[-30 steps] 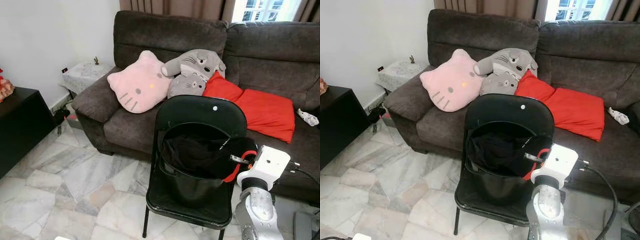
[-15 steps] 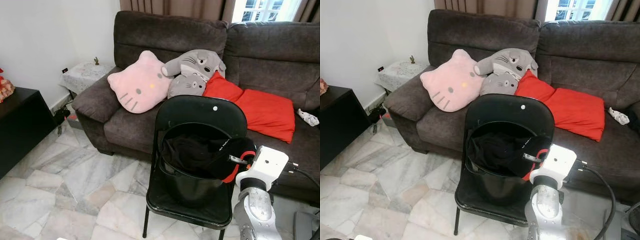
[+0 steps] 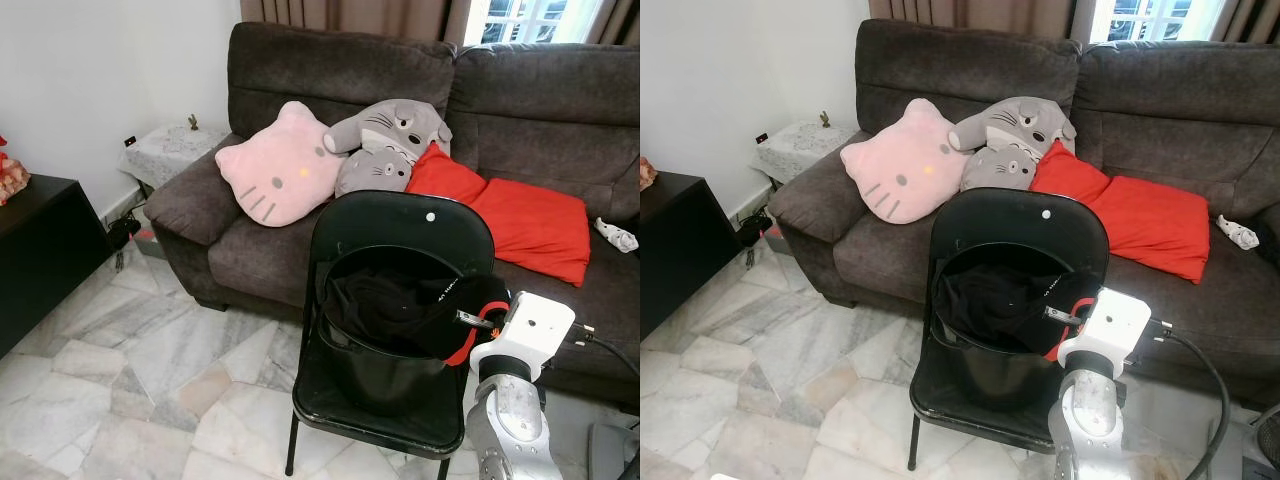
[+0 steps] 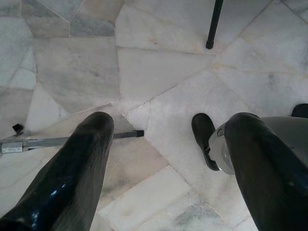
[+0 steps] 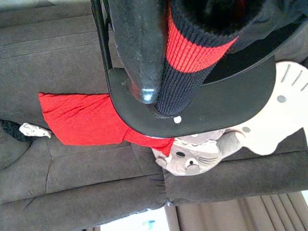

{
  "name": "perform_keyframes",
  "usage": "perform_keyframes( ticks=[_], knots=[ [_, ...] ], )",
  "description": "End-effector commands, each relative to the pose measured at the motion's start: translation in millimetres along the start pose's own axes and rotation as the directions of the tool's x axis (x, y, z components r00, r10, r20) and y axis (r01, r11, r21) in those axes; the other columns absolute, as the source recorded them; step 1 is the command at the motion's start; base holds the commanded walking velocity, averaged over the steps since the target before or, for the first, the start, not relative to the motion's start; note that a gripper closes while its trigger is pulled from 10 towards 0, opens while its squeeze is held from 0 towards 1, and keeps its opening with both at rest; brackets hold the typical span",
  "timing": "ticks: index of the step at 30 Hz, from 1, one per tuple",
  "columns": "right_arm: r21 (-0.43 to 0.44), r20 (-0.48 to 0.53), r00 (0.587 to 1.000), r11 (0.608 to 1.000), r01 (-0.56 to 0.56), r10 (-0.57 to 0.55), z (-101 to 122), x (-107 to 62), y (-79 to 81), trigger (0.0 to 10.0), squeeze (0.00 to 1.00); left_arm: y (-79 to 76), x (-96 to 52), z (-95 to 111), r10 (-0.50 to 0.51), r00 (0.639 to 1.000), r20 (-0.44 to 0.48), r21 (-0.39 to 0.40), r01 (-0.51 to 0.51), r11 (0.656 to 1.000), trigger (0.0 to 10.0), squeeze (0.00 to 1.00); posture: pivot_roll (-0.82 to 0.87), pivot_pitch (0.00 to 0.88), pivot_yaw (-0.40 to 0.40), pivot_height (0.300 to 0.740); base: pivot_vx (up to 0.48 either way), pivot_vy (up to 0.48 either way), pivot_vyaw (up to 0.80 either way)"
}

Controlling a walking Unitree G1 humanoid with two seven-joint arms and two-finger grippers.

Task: Hang hanger

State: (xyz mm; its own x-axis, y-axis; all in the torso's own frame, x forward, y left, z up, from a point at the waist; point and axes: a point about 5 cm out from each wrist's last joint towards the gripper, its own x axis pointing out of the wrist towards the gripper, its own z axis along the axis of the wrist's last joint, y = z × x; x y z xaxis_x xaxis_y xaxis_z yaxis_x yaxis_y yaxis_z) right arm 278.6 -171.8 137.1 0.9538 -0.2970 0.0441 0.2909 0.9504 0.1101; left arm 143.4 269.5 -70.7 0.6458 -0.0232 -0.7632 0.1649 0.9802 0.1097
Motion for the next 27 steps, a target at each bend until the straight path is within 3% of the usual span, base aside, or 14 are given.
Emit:
perform_keyframes(
  ticks=[1, 27],
  knots=[
    [0.007, 0.024, 1.0, 1.0, -0.013, 0.013, 6.8, -1.1, 4.5, 10.0, 0.0, -1.2, -1.6, -4.5, -0.01, 1.0, -0.013, -0.003, 0.01, 1.0, 10.0, 0.0, -0.09, 0.0, 0.062, 0.74, -0.24, 0.0, 0.0],
    [0.009, 0.028, 0.999, 1.0, -0.03, 0.03, 7.2, -0.1, 9.6, 10.0, 0.0, -3.6, -1.6, -6.5, -0.022, 1.0, -0.022, 0.001, 0.022, 1.0, 10.0, 0.0, -0.08, 0.0, 0.059, 0.74, -0.276, 0.0, 0.0]
  ],
)
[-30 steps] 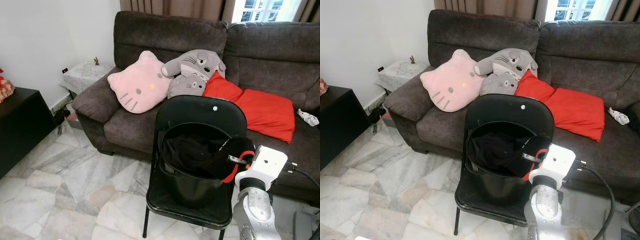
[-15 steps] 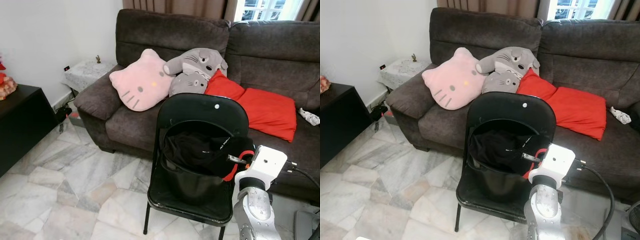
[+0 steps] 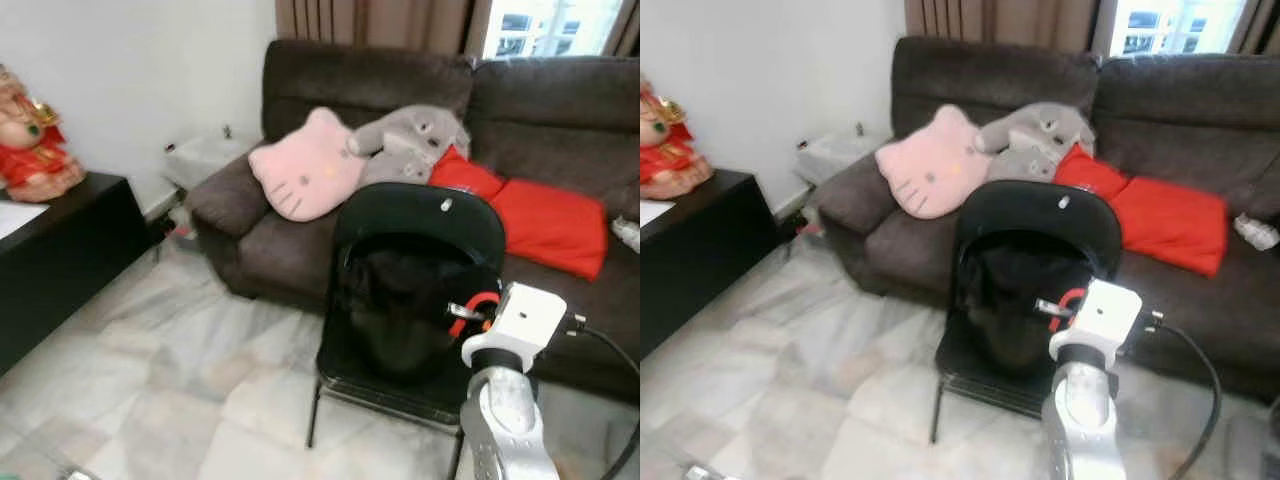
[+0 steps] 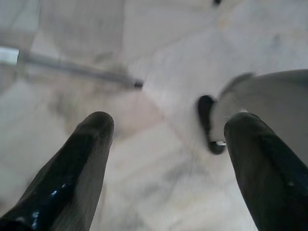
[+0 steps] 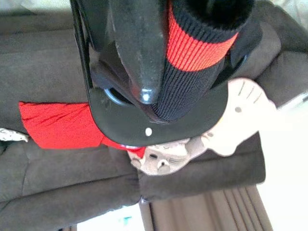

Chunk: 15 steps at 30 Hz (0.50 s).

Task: Hang hanger

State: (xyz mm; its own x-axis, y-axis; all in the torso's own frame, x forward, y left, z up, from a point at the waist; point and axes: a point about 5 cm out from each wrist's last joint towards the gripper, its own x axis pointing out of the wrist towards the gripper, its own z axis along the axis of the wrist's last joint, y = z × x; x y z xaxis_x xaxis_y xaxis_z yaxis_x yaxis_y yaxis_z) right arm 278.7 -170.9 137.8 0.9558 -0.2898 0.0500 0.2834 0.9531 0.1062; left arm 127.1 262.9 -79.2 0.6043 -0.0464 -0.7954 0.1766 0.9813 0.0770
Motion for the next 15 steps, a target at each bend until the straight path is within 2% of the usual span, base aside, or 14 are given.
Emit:
perform_keyframes(
  ticks=[1, 15],
  knots=[
    [0.013, 0.023, 1.0, 1.0, -0.021, 0.021, 6.6, 0.1, 8.6, 10.0, 0.0, 6.4, 1.6, 9.8, 0.011, 1.0, 0.025, 0.013, -0.011, 1.0, 10.0, 0.0, -0.08, 0.0, 0.059, 0.74, -0.289, 0.0, 0.0],
    [-0.007, 0.035, 0.999, 1.0, -0.028, 0.029, 8.8, 1.0, 8.6, 10.0, 0.0, 4.5, 3.4, 12.4, 0.01, 0.999, 0.032, 0.005, -0.01, 1.0, 10.0, 0.0, -0.09, 0.0, 0.06, 0.74, -0.286, 0.0, 0.0]
  ],
)
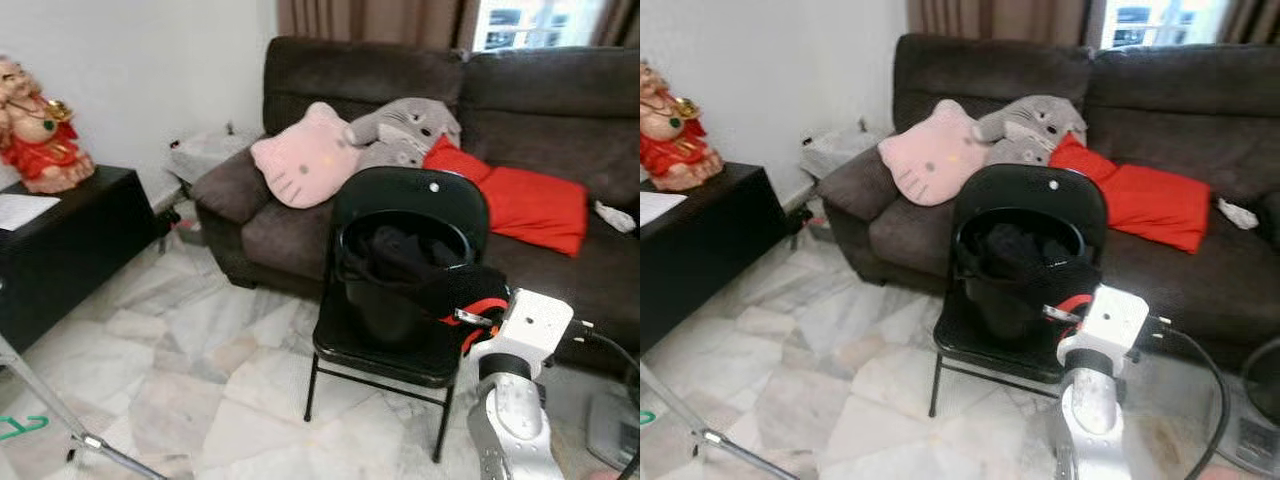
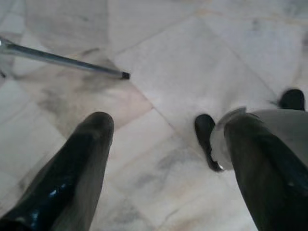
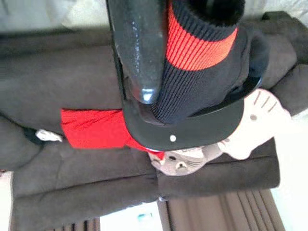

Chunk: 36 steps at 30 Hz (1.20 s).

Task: Hang hanger

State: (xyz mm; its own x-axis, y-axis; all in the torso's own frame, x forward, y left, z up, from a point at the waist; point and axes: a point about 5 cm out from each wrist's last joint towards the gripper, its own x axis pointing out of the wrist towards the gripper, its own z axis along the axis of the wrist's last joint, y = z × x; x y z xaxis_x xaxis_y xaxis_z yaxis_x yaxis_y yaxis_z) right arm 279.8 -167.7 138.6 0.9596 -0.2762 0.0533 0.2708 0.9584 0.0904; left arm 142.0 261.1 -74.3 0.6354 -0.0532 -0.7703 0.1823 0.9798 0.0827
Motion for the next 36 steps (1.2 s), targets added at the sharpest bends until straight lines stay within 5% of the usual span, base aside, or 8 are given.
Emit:
perform_keyframes(
  ticks=[1, 10, 16, 27, 34, 36],
  knots=[
    [0.005, 0.037, 0.999, 1.0, -0.016, 0.016, 9, 1.3, 5.5, 10.0, 0.0, 3.0, -1.6, -2, 0.009, 1.0, -0.008, -0.003, -0.009, 1.0, 10.0, 0.0, -0.09, 0.0, 0.061, 0.74, -0.289, 0.0, 0.0],
    [-0.047, 0.1, 0.982, 0.986, -0.159, 0.163, 19, 0.4, 26.1, 10.0, 0.0, 1.0, -0.2, -1, 0.01, 1.0, -0.006, -0.01, -0.01, 1.0, 10.0, 0.0, -0.08, 0.0, 0.055, 0.74, -0.285, 0.0, 0.0],
    [-0.066, 0.117, 0.936, 0.943, -0.326, 0.332, 24, -2.9, 49.7, 10.0, 0.0, -0.3, -0.1, -2, 0.014, 1.0, -0.003, -0.022, -0.014, 1.0, 10.0, 0.0, -0.07, 0.0, 0.046, 0.74, -0.283, 0.0, 0.0],
    [-0.101, 0.119, 0.75, 0.759, -0.643, 0.651, 26, -25.3, 96.5, 10.0, 0.0, -3.6, -0.8, -5, 0.02, 1.0, -0.004, -0.04, -0.02, 0.999, 10.0, 0.0, -0.06, 0.0, 0.032, 0.74, -0.281, 0.0, 0.0],
    [-0.094, 0.103, 0.672, 0.68, -0.728, 0.733, 24, -37.0, 109.8, 10.0, 0.0, -4.9, -1.4, -8, 0.021, 1.0, -0.01, -0.041, -0.021, 0.999, 10.0, 0.0, -0.06, 0.0, 0.027, 0.74, -0.035, 0.0, 0.0],
    [-0.087, 0.096, 0.621, 0.628, -0.773, 0.778, 23, -44.1, 117.4, 10.0, 0.0, -5.5, -1.6, -9, 0.022, 1.0, -0.015, -0.042, -0.023, 0.999, 10.0, 0.0, -0.06, 0.0, 0.026, 0.74, 0.0, 0.0, 0.0]
  ],
)
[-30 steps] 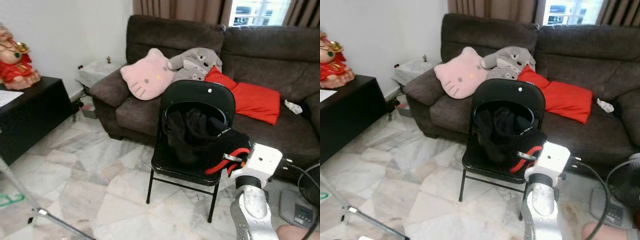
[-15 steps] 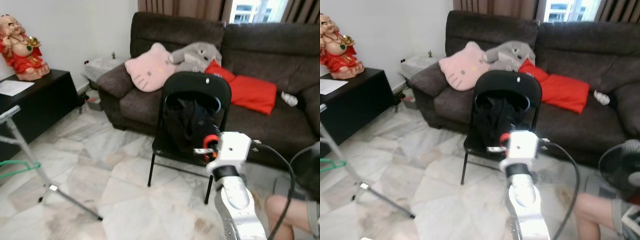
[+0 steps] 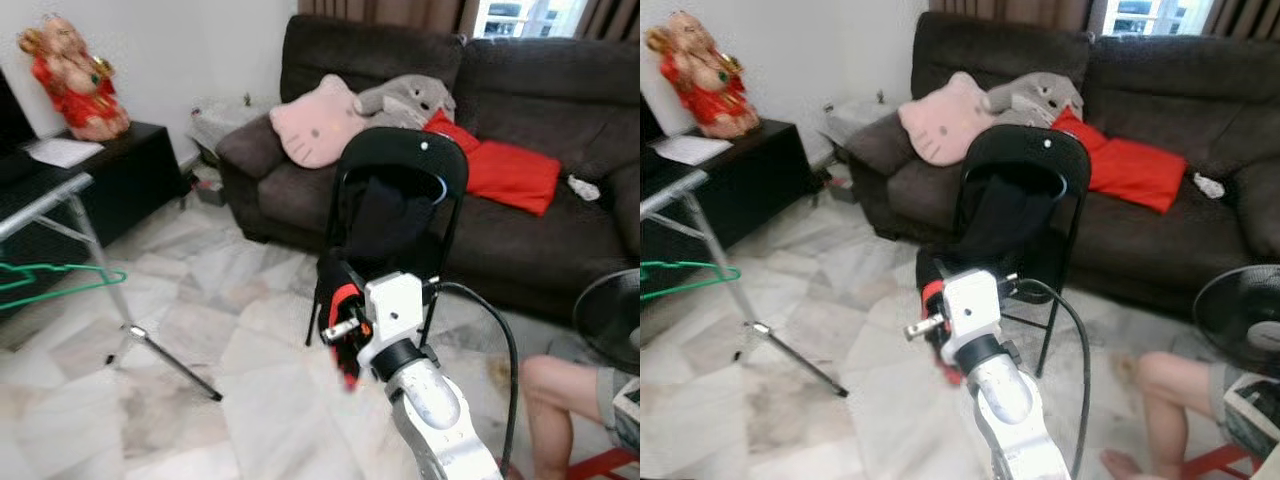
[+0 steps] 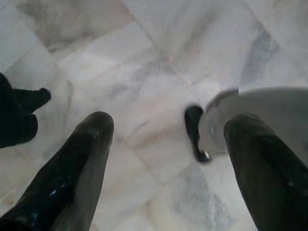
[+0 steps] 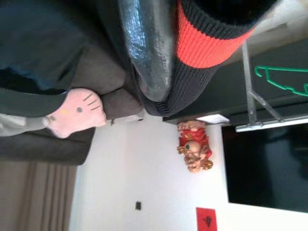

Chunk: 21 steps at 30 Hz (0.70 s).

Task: Hang hanger

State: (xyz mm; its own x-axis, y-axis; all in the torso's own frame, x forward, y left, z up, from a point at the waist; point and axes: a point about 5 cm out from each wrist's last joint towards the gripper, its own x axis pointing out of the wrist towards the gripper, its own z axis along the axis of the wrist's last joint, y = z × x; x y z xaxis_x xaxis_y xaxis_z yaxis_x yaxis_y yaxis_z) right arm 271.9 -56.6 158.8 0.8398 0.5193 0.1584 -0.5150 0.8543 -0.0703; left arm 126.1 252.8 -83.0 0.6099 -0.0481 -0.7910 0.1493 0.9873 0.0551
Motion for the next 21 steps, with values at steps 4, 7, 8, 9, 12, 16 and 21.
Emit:
perform_keyframes(
  ticks=[4, 7, 8, 9, 12, 16, 21],
  knots=[
    [0.025, 0.037, 0.988, 0.988, -0.151, 0.15, 9, 4.1, 25.4, 10.0, 0.0, 5.2, 0.8, 5, 0.022, 1.0, 0.013, -0.001, -0.022, 1.0, 10.0, 0.0, -0.05, 0.0, 0.023, 0.74, 0.0, 0.0, 0.0],
    [0.028, 0.017, 0.983, 0.983, -0.181, 0.181, 5, 3.0, 29.6, 10.0, 0.0, 4.7, 0.6, 4, 0.022, 1.0, 0.006, -0.003, -0.022, 1.0, 10.0, 0.0, -0.05, 0.0, 0.022, 0.74, 0.0, 0.0, 0.0],
    [0.034, 0.01, 0.983, 0.983, -0.181, 0.181, 4, 2.8, 29.6, 10.0, 0.0, 4.6, 0.5, 3, 0.023, 1.0, 0.004, -0.004, -0.023, 1.0, 10.0, 0.0, -0.05, 0.0, 0.021, 0.74, 0.0, 0.0, 0.0],
    [0.034, 0.01, 0.983, 0.983, -0.181, 0.181, 4, 2.8, 29.6, 10.0, 0.0, 4.6, 0.5, 3, 0.023, 1.0, 0.004, -0.004, -0.023, 1.0, 10.0, 0.0, -0.05, 0.0, 0.021, 0.74, 0.0, 0.0, 0.0],
    [0.03, -0.085, 0.995, 0.998, -0.054, 0.056, -10, 4.6, 14.2, 10.0, 0.0, 4.8, -0.2, 1, 0.025, 1.0, -0.006, -0.006, -0.025, 1.0, 10.0, 0.0, -0.05, 0.0, 0.023, 0.74, 0.0, 0.0, 0.0],
    [0.068, -0.145, 0.973, 0.979, 0.192, -0.181, -20, 3.2, -17.8, 10.0, 0.0, 5.8, -0.5, 0, 0.034, 0.999, -0.013, -0.008, -0.034, 0.999, 10.0, 0.0, -0.04, 0.0, 0.024, 0.74, 0.0, 0.0, 0.0],
    [0.101, -0.166, 0.921, 0.923, 0.372, -0.353, -21, -5.1, -49.0, 10.0, 0.0, 7.3, -0.4, 0, 0.049, 0.999, -0.021, -0.015, -0.049, 0.999, 10.0, 0.0, -0.04, 0.0, 0.02, 0.74, 0.0, 0.0, 0.0]
  ],
)
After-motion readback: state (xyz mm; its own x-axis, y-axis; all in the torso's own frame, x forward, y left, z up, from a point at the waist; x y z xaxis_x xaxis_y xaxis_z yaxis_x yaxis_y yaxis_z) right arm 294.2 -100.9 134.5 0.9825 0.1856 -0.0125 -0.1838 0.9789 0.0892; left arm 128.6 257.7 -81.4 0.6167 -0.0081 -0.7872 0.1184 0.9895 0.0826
